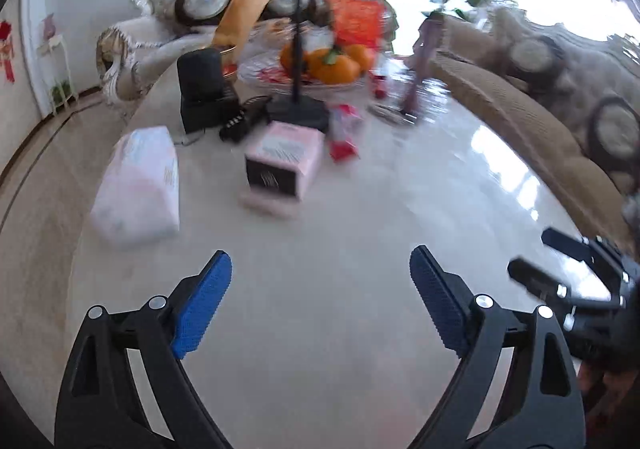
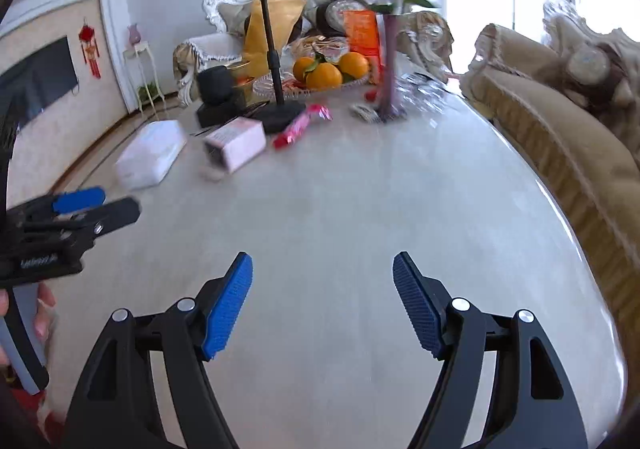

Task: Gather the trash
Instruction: 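Grasp the pink cotton pad box with left tool while right tool grasps the red snack stick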

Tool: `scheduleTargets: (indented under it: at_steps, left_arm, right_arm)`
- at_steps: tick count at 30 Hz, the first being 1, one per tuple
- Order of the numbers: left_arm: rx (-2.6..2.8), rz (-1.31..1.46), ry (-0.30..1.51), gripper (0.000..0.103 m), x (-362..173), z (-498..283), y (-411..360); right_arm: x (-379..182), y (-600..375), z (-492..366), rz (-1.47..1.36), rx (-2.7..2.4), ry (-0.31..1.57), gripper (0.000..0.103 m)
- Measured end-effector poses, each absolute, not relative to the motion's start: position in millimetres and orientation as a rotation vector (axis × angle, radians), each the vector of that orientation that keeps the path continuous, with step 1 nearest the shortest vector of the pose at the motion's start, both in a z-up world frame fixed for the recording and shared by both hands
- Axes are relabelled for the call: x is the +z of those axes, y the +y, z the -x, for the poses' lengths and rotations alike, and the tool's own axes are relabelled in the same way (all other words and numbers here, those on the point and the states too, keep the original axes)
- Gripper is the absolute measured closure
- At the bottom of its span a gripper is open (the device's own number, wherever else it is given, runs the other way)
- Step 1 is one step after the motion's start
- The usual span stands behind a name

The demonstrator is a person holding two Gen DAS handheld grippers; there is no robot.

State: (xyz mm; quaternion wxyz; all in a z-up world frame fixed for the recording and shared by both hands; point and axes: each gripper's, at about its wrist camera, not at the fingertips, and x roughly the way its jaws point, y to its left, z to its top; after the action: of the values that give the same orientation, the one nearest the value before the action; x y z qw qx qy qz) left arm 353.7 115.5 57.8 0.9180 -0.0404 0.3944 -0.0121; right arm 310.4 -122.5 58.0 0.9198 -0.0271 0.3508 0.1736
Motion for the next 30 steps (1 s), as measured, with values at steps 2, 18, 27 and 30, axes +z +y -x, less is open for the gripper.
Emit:
scheduleTargets:
  at_steps: [2,18,27,30]
  left_arm:
    - [-0.027,0.117,0.842,0.015,48.7,-391.4,122.9]
    - [-0.160,-0.049,0.917,0.015,-1.8,-511.1,138.1]
    - [-0.121,-0.019,0.944,0.038,-16.7,-525.8,143.0]
    - [-0.093,-0.008,0.942,0.038,-16.7,-519.6,143.6]
  right_arm:
    - [49.6,-98.7,-362.2,0.080,0.380,0.750,0.034]
    - [27.9,-10.0,-556.4,0.057,0.373,1.017,0.034]
    - [4.9,16.3,-568.1,0.100,0.337,1.060,0.070]
    - [8.7,12.5,-557.1,0.105,0.353,1.045,0.079]
